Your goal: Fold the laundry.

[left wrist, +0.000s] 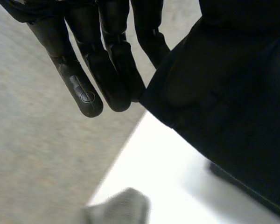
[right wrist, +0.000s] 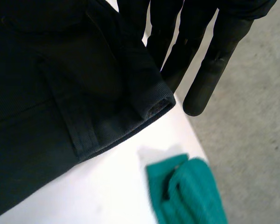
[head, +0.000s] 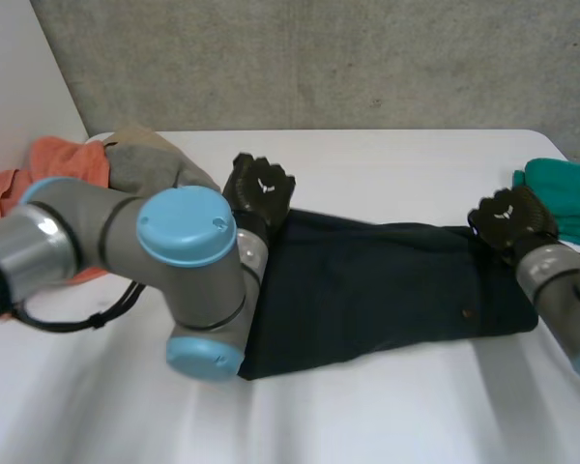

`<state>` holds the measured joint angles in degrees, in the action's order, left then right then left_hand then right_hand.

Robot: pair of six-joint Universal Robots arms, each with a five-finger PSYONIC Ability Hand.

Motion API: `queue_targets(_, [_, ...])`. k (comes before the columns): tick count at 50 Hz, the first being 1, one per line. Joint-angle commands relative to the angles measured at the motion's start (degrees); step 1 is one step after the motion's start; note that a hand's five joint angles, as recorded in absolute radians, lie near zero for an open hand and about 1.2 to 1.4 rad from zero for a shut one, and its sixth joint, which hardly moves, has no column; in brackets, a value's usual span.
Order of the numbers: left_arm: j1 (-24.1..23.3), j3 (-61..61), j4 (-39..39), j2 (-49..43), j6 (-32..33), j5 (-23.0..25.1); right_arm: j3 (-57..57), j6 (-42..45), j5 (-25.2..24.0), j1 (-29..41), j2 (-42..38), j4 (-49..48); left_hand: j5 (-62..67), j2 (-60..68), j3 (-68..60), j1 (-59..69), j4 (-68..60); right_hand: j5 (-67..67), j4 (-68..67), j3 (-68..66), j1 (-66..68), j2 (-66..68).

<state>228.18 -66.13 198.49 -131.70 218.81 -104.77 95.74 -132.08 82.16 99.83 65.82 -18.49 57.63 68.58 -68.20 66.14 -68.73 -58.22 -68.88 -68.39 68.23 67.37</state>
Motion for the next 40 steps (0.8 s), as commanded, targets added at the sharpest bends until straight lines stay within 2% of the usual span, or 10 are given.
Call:
queue_targets(1, [2.17,6.88,10.33,-9.97,9.97,-0.53,-8.80,0.07,0.10,1.95,-12.36,-11.72,12.37,11.42,-11.80,13.86,-11.27,-11.78,-11.12,-11.61,11.77,12.63])
queue_targets(6, [2.44,11.28,12.89,-13.84,10.50,-0.53,-13.47,-0.46,0.19,2.57,-17.56,-15.78,12.37,11.42,-11.80,13.86,-11.27,-5.84,-5.18,-5.68,5.84,6.69])
queue_targets(7, [2.44,11.63,12.89,-14.11,10.32,-0.53,-13.82,-0.46,0.28,2.57,-17.92,-15.87,12.37,11.42,-11.80,13.86,-11.27,7.04,7.70,7.21,-7.05,-6.19])
queue_targets(8, [2.44,11.81,12.89,-14.29,9.97,-0.35,-14.52,-0.80,0.71,2.57,-18.27,-15.79,12.37,11.42,-11.80,13.86,-11.27,43.97,44.63,44.14,-43.98,-43.12])
queue_targets(9, [2.35,11.63,13.06,-14.38,9.97,0.00,-14.53,-1.16,0.89,2.65,-18.27,-15.53,-23.24,-24.19,23.81,-21.76,24.35,58.22,58.88,58.39,-58.23,-57.37])
queue_targets(12, [2.18,11.28,13.07,-14.03,10.32,-0.35,-13.30,-4.22,0.89,2.57,-17.05,-15.35,-57.18,-58.13,57.75,-55.70,58.28,58.22,58.88,58.39,-58.23,-57.37])
queue_targets(19, [-0.02,4.44,12.45,-7.27,9.71,-0.44,-9.44,-15.12,0.72,1.34,-6.60,-12.98,-57.63,-58.58,58.20,-56.14,58.73,58.22,58.88,58.39,-58.23,-57.37])
queue_targets(23, [-0.28,-2.59,12.36,-2.35,7.87,-0.44,-6.71,-19.52,-0.95,0.55,0.78,0.77,-57.63,-58.58,58.20,-56.14,58.73,58.22,58.88,58.39,-58.23,-57.37])
queue_targets(30, [-0.20,-14.55,12.27,7.41,-0.39,-0.17,-2.85,-20.32,-6.75,-4.19,2.74,18.22,-57.42,-58.36,57.99,-55.93,58.52,54.62,55.28,54.79,-54.63,-53.77])
queue_targets(40, [-0.46,-19.74,11.92,9.62,-5.50,-0.09,-0.03,-19.35,-10.01,-6.22,-0.42,14.37,-57.08,-58.02,57.65,-55.59,58.18,41.15,41.81,41.31,-41.15,-40.30])
